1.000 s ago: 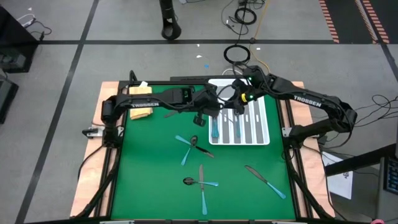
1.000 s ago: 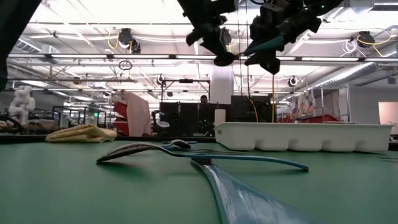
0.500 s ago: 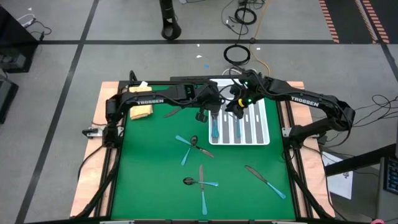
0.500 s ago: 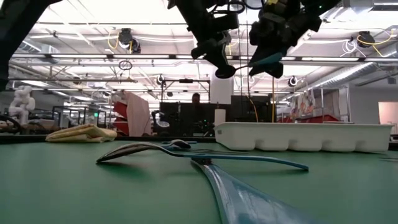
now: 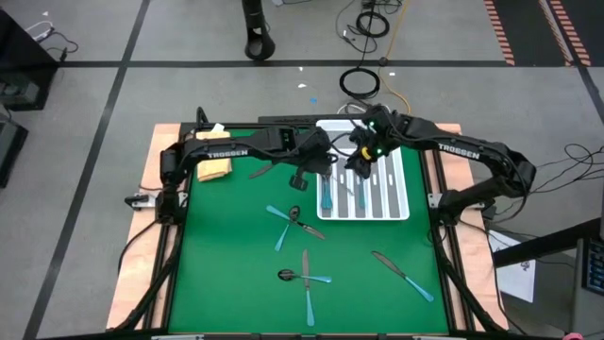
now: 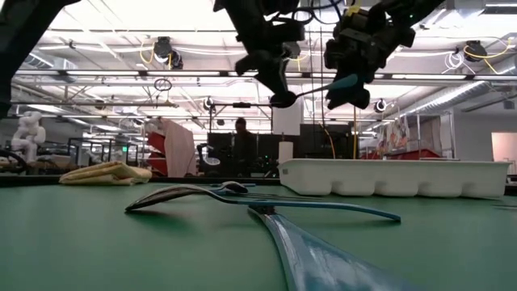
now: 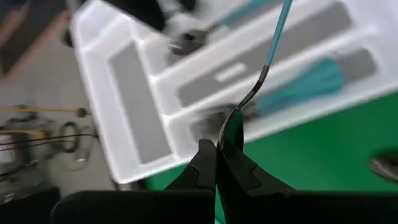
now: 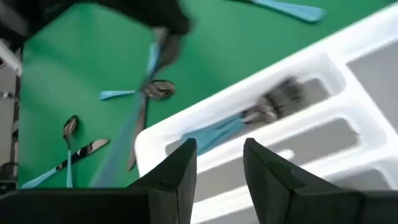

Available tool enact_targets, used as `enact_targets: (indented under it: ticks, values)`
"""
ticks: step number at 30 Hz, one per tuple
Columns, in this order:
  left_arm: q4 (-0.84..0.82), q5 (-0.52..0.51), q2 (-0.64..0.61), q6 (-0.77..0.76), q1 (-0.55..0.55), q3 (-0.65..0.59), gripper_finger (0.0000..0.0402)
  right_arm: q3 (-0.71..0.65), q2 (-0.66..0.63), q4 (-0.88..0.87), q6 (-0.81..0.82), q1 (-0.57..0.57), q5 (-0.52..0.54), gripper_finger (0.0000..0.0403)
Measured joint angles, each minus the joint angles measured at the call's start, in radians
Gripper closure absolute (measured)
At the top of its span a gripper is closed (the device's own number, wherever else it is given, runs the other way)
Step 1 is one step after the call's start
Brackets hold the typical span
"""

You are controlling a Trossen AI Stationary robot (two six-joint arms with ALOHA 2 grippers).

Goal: Sort silverware
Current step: Put the blue spoon into the silverware organizer

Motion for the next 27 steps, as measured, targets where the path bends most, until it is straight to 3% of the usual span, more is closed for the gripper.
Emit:
enact_targets:
  ticks: [11,17,22,27]
  values:
    - [-0.028,0.020,0.008,0.014,0.014,0.000,0.0399,0.000,0.018,-0.018,0.031,0.067,-0.053,0.0284]
    - [-0.115,0.033,0.010,0.016,0.015,-0.015,0.0399,0.000,0.015,-0.067,-0.004,0.006,-0.051,0.0284]
    - [-0.140,0.033,0.010,0.016,0.015,-0.015,0.0399,0.000,0.014,-0.043,0.076,-0.026,-0.187,0.0284]
    - [-0.115,0.033,0.010,0.015,0.015,-0.015,0.0399,0.000,0.021,-0.034,0.097,0.034,-0.180,0.0280]
